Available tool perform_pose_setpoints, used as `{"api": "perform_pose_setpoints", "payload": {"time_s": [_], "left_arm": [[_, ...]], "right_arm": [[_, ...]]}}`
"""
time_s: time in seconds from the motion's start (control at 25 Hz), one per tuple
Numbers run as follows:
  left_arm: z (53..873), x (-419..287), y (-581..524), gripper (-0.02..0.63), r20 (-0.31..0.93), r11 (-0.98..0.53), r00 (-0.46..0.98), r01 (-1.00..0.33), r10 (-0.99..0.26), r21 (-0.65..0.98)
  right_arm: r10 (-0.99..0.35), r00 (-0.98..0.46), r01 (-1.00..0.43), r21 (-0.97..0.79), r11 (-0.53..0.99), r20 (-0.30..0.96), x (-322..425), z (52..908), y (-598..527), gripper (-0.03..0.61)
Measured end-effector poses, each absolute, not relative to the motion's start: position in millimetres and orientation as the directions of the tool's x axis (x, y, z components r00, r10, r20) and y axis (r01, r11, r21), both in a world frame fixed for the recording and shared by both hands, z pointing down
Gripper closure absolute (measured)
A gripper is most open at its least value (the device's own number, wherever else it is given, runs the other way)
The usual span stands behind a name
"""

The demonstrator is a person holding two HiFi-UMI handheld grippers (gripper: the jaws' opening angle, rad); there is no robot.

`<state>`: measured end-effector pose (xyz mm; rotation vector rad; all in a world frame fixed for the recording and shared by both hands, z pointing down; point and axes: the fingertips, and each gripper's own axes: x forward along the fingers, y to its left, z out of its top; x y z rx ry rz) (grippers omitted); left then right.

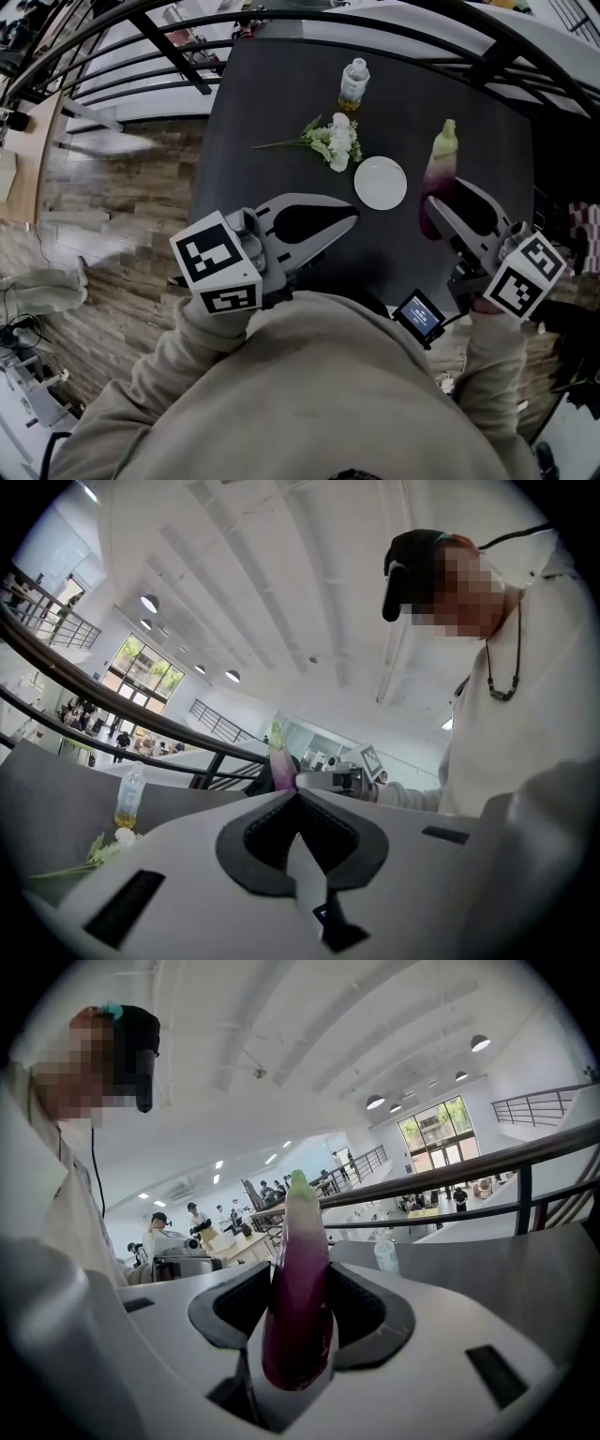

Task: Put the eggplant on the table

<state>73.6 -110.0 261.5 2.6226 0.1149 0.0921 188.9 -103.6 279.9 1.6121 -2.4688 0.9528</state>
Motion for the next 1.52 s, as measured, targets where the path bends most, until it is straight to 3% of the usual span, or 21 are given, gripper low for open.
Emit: {"api": "perform_pose_setpoints", "payload": {"time_s": [1.52], "left_arm": [[318.7, 40.8, -136.0, 0.607, 0.103, -0.776, 0.99, -0.139, -0.096, 0.615]], "right_arm": [[-0.631, -0.506, -0.851, -0.46, 0.253, 0.588, 203.9, 409.2, -152.3, 0.373]]}}
